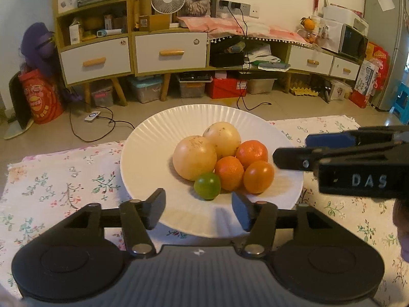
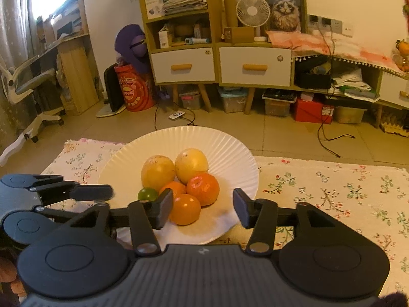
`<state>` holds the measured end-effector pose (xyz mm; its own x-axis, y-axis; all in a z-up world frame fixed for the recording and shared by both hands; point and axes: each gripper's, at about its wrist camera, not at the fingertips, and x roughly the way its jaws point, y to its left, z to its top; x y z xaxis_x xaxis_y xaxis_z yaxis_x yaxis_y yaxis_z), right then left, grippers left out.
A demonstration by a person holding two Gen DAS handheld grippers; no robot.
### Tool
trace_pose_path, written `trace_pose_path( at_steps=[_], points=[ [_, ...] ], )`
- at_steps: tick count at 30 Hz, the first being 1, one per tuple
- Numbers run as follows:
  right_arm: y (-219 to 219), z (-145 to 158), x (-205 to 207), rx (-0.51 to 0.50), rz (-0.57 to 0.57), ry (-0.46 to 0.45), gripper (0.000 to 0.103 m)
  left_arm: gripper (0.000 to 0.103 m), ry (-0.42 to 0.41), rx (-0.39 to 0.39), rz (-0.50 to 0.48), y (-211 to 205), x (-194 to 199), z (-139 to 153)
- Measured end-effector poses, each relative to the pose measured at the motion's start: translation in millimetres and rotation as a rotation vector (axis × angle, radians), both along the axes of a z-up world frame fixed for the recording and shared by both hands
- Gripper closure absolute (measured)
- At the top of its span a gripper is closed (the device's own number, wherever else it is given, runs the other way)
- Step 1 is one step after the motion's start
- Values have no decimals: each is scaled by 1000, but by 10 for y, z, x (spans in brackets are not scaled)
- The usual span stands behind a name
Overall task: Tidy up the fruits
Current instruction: 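Open the left tool to drop the lime on the plate while the right tool releases its orange, then withdraw both tools from the plate back over the loose fruit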
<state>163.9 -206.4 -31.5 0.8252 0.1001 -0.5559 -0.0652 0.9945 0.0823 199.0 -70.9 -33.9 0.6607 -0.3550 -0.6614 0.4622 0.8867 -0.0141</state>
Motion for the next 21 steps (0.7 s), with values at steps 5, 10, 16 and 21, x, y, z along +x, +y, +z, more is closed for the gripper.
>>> trace_pose_path(
  at_steps=[5,10,16,21],
  points=[
    [-2,89,-74,0,-23,-7,41,43,-6,14,4,46,-81,66],
    [35,192,-175,-3,-24,-13,28,33,-14,8,5,116,-203,177],
    [154,288,-308,-16,3,-16,18,23,-5,0,4,203,-345,254],
    [218,335,-389,-20,4,-3,10,17,4,-10,14,284,-463,293]
  ],
)
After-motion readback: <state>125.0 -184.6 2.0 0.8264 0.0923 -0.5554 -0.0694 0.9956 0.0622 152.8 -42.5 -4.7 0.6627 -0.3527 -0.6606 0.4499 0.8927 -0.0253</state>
